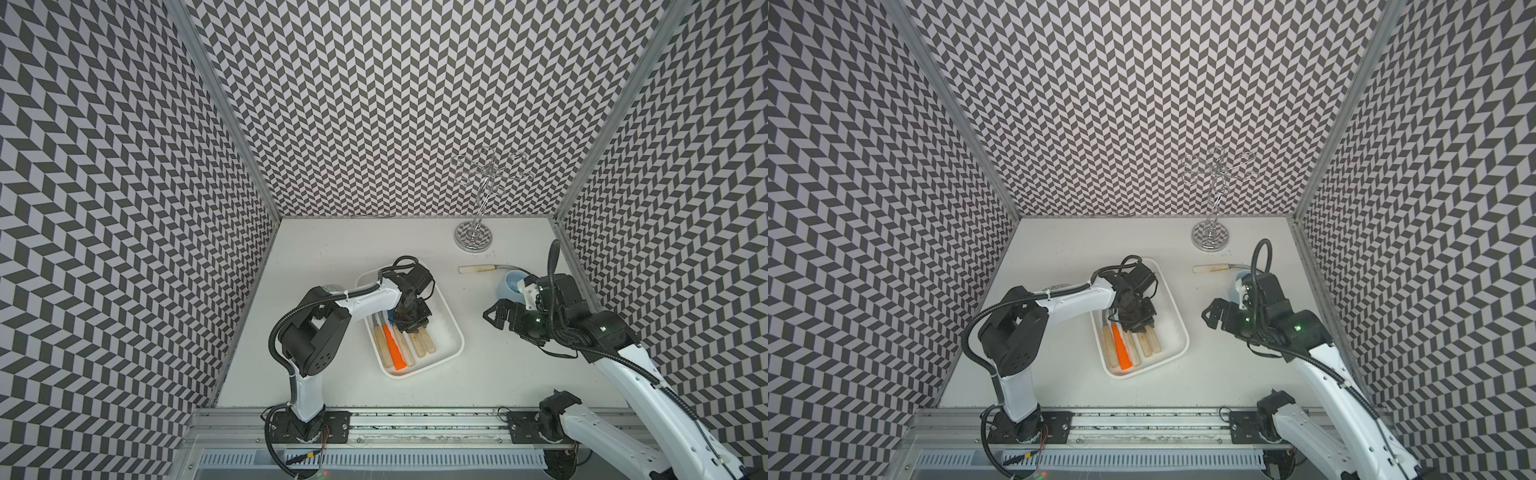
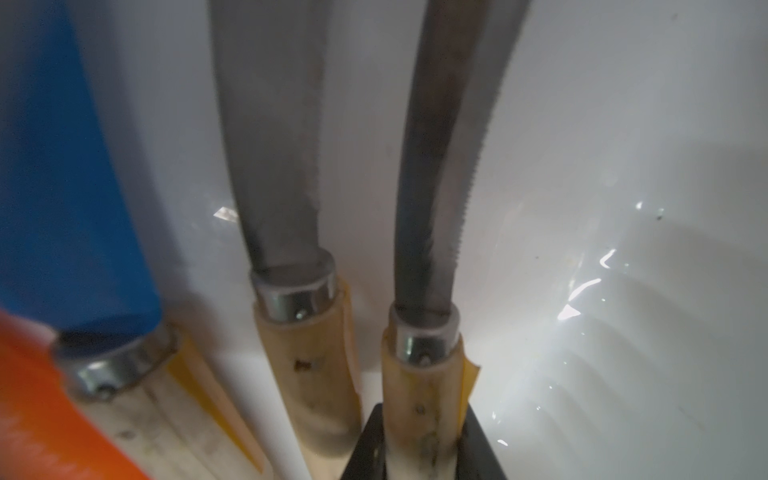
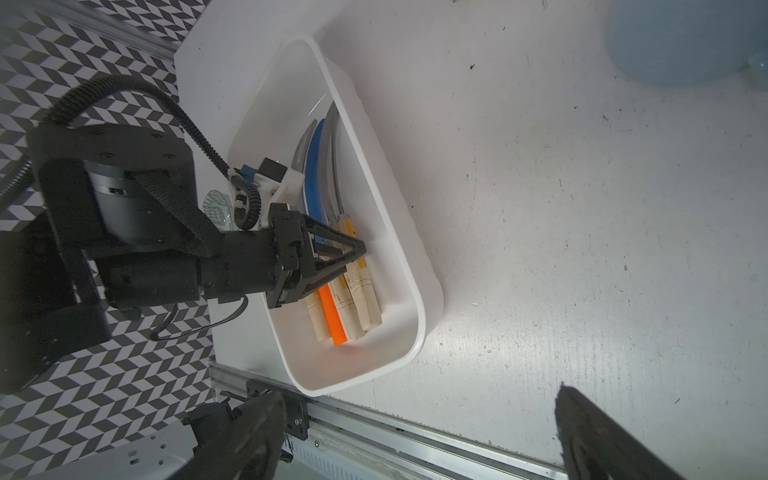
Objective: Put small sickles into storage boxes
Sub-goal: Place the sickle in the storage box.
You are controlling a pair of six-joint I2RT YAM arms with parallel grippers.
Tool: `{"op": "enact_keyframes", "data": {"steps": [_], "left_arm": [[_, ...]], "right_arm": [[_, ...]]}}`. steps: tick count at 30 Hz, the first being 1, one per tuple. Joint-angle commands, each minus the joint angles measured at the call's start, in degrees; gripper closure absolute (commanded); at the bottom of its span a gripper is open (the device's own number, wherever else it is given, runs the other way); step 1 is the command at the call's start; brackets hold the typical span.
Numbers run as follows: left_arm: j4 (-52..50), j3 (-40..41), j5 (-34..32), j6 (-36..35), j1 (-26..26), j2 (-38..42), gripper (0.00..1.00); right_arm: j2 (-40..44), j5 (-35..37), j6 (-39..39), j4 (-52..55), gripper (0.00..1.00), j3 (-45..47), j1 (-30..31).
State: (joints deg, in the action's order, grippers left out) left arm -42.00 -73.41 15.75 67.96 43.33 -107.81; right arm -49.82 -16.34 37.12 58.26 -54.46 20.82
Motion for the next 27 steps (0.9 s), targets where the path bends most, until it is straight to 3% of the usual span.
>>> {"op": "enact_keyframes", "data": {"steps": [1, 11, 15, 18, 27], "left_arm": [[0.8, 0.17, 0.03, -0.26, -0.16, 0.22, 0.9], [0.69, 0.61, 0.17, -0.99, -0.26, -0.17, 0.83], [0.74, -0.03, 0.16, -1.24, -0.24, -0.54, 0.77], [0.71, -0.43, 0.33, -1.51, -0.22, -0.77, 0.64], [0.44, -1.03, 0.16, -2.04, -0.22, -0.81, 0.55]], "right_arm": [[1.2, -0.36, 0.53, -2.27, 0.0, 0.4, -0.3], [1.46, -0.53, 0.5, -2.54, 0.0, 0.67, -0.4], [1.65, -0.54, 0.41, -2.36, 0.0, 0.93, -0.4], [1.78, -0.54, 0.27, -2.27, 0.0, 0.99, -0.51], [1.58, -0.62, 0.14, -2.27, 0.0, 0.91, -0.6]]}}
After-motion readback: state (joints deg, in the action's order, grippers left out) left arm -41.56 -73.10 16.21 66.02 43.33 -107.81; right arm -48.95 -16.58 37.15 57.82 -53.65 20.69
